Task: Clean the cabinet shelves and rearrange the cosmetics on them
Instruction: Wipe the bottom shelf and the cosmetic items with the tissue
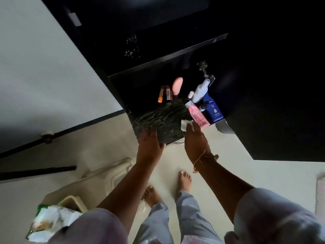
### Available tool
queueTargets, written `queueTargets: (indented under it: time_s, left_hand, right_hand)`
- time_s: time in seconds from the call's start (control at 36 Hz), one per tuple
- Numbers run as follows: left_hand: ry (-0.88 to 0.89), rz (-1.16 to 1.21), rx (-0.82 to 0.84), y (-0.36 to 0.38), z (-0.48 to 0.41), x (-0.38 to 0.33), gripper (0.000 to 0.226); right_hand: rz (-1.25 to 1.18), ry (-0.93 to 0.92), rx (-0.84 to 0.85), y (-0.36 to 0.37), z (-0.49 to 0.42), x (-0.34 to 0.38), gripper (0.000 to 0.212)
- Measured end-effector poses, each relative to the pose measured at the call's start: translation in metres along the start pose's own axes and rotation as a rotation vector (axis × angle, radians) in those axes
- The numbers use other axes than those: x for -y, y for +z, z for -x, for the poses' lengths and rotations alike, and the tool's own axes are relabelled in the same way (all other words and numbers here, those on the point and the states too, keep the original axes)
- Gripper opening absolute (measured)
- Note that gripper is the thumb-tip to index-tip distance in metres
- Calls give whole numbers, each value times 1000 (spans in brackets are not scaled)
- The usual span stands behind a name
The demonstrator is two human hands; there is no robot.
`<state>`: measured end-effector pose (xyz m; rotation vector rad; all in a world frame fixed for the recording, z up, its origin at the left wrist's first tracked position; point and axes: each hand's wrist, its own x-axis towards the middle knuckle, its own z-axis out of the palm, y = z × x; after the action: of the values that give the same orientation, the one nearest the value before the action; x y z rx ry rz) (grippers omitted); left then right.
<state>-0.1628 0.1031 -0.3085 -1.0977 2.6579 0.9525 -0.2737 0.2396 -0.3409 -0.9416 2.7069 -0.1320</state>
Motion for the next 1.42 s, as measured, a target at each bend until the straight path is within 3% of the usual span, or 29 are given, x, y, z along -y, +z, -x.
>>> queueTargets:
  time_s: [0.08,0.22,0.33,0.39,0.5,0.64,0.78,0.97,1.06,1.14,1.22,1.31,1.36,1.42]
  left_hand:
    - [31,-67,-14,5,-8,-2,73]
    - [174,-162,-49,8,-26,-16,63]
    - [307,-266,2,14,-54,-32,57]
    - [352,-283,21,15,-66,-41,56]
    - [414,-353,67,16,-86,-48,56]
    - [360,-434,91,18,-101,-45,61]
    - [332,-441,101,15,-111,-49,62]
    - [314,-420,104,15,-121,-51,60]
    - [356,-362,84,18,-123,-50,52]
    - [449,-289,-4,20,-115,-52,28]
    - [503,-165,-82,24,-100,-56,17]
    - [446,-52,-26,31,-91,-61,38]
    - [399,-25,12,33,-90,-62,43]
    - [395,-31,33,35,-92,-61,38]
  right_hand:
    - [-25,-12,78,10,-5,6,59]
    - [-206,52,11,4,-18,25,54]
    - [-211,-21,56,10,-35,19,54]
    - [-242,48,74,1,-39,20,49]
    - [-61,-50,20,-19,-47,13,36]
    - [138,-220,-74,-34,-46,-5,24]
    - [190,-249,-173,-26,-43,-9,29]
    - [143,-196,1,-4,-48,-4,45]
    - [168,-222,22,2,-57,-4,57]
    - [182,-280,21,4,-64,-5,74]
    - [126,-264,-8,-6,-68,-7,53]
    - [-44,-191,-157,-22,-66,-11,19]
    - [-147,-225,-219,-25,-63,-17,25]
    - [-98,-216,-245,-25,-57,-22,25]
